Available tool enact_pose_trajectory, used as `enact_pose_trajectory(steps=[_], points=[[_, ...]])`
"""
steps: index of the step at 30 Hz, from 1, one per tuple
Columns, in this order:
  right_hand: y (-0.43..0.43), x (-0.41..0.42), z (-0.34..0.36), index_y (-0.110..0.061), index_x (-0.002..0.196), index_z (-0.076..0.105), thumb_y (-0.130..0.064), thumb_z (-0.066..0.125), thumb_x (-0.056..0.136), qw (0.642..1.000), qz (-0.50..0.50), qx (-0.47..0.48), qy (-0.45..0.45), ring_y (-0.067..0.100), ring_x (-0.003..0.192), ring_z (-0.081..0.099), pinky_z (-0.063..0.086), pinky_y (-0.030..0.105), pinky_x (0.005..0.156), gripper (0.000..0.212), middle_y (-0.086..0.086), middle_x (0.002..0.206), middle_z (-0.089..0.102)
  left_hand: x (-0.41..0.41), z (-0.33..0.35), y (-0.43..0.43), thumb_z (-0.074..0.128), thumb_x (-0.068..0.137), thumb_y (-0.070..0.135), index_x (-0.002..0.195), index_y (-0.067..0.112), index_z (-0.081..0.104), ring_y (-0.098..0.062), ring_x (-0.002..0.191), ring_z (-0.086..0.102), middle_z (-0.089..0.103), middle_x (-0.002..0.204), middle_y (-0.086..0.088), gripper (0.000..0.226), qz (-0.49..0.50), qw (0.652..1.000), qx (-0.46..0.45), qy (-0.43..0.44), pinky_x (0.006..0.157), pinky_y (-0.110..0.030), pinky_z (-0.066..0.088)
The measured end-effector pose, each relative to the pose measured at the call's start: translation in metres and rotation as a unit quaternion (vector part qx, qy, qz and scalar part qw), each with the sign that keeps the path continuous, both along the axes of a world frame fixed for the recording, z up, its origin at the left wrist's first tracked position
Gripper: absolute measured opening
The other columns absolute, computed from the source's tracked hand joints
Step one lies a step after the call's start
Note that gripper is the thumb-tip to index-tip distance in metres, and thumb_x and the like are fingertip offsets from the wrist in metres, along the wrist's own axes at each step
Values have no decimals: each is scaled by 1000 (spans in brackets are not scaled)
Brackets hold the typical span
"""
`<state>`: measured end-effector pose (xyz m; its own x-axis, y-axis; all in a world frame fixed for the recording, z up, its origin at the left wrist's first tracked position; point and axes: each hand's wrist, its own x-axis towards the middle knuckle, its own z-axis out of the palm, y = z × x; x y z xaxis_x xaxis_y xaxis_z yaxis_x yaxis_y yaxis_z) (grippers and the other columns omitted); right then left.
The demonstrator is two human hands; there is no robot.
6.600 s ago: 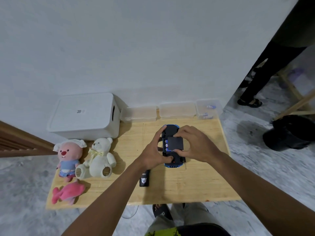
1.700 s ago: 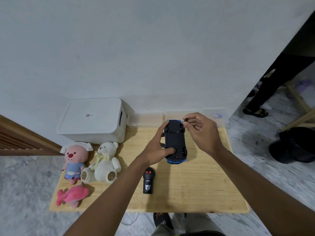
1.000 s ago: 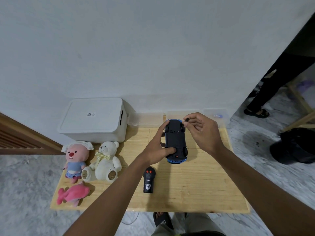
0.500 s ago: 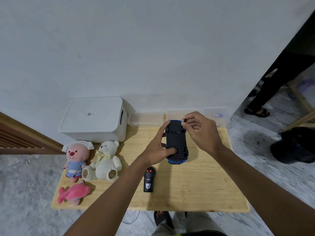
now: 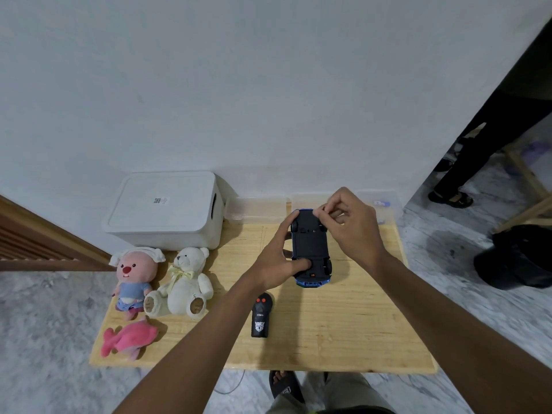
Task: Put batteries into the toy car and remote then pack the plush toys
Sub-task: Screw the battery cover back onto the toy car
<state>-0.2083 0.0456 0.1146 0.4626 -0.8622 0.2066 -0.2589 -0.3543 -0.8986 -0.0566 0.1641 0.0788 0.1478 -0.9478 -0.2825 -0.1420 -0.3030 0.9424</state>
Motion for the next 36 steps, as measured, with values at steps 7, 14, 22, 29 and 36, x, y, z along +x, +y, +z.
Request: enact_pose_trajectory(steps=[7,14,22,29,36], points=[[1,-3,-2,-23,109,78,-15,69,95,1000,24,-7,-1,10,89,74,63,40,80,19,-13,102,77,3,-1,0,72,86,1,157,49,21,-13,112,60,49,137,16,100,6,1000,3,-2,76,-23,57],[-1,0,5,-22,84,75,-26,84,81,1000,4,-6,16,13,76,69,62,41,69,10,-11,80,73,0,-3,2,73,84,1,156,50,24,-5,123,55,47,146,15,100,2,1000,-7,-2,85,-25,57],[5,-2,-2,-20,111,78,-13,71,93,996,43,-81,15,4,90,73,62,29,78,21,-17,102,74,2,-5,4,73,86,2,156,51,22,-8,116,59,46,145,13,100,-1,1000,-4,1,85,-27,58],[-1,6,5,-23,88,73,-21,81,84,1000,5,-14,17,12,71,67,61,32,67,10,-11,82,72,1,-7,4,74,85,3,156,52,22,-5,121,57,47,148,13,100,-7,1000,-7,-3,85,-23,57],[0,4,2,-18,103,80,-12,74,90,997,39,-56,22,8,83,72,61,25,81,15,-10,95,77,4,-11,2,73,85,3,154,54,23,4,91,67,49,143,8,100,0,1000,-1,3,79,-25,58]])
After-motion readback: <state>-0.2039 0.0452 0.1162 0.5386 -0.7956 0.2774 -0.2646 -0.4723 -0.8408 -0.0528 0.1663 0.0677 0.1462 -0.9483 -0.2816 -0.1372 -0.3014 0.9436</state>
